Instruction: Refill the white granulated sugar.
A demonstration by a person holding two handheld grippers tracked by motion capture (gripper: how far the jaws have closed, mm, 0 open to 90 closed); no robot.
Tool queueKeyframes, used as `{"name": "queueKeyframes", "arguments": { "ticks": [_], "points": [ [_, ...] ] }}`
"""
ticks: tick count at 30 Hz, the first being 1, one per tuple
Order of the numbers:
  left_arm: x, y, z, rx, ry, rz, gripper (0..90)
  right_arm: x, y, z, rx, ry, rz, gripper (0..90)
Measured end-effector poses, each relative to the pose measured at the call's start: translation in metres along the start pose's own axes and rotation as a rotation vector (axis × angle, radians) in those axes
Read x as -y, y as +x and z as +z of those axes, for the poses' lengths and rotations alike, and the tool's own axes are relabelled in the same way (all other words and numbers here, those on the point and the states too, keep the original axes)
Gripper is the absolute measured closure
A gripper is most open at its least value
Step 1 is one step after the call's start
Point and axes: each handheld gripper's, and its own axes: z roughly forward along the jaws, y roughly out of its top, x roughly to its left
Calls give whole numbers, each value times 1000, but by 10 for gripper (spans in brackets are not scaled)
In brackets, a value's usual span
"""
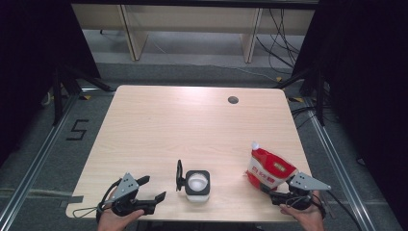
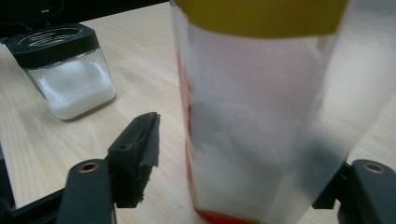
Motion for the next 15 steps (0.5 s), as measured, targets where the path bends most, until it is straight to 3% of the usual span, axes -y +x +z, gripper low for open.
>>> {"name": "queueKeyframes", "arguments": {
  "ticks": [2, 4, 6, 7, 8, 10, 11, 12, 13, 14, 15],
  "points": [
    [0, 1, -1, -3, 4, 6, 175, 0, 0, -2, 8, 0, 3, 280],
    [-1, 1, -1, -7, -4, -4, 175, 1, 3, -8, 16, 4, 39, 273],
    [-1, 1, 0, -1, -5, -11, 176, 1, 3, -13, 33, -5, 23, 267],
    [-1, 2, -1, -3, 2, 5, 175, 2, 5, -16, 43, 4, 67, 260],
    [-1, 2, -1, 0, 3, 15, 175, 3, 4, -19, 47, 11, 76, 250],
    [-1, 0, -2, -2, -4, -7, 179, 4, 8, -25, 95, 25, 94, 251],
    [-2, 1, -2, 4, -4, -21, 180, 4, 6, -27, 105, 23, 64, 252],
    [-2, 1, -1, 13, -16, -34, 180, 5, 9, -30, 110, 28, 109, 254],
    [-3, 0, -1, 6, -12, -29, 181, 5, 9, -32, 119, 28, 100, 252],
    [-3, 1, -2, 15, -8, 11, 190, 4, 10, -35, 122, 36, 104, 251],
    [-3, 0, -2, 15, -13, -2, 194, 5, 12, -36, 121, 18, 111, 252]
  ]
}}
